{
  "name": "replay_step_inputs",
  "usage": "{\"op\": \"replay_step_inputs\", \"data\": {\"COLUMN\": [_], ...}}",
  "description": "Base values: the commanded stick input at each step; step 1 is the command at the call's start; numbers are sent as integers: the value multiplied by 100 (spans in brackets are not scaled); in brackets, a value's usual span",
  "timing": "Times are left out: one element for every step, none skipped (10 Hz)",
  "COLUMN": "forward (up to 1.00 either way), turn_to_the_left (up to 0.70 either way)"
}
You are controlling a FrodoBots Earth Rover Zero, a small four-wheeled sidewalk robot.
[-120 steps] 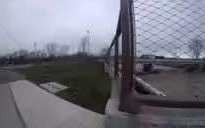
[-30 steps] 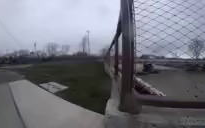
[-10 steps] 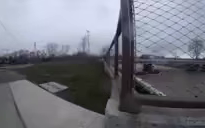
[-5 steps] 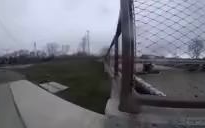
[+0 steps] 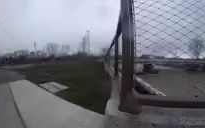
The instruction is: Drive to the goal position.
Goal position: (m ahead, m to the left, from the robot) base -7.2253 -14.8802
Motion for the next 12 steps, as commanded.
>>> {"op": "replay_step_inputs", "data": {"forward": [4,4,4,4,4,4,4,4,4,4,4,4], "turn_to_the_left": [0,0,0,0,0,0,0,0,0,0,0,0]}}
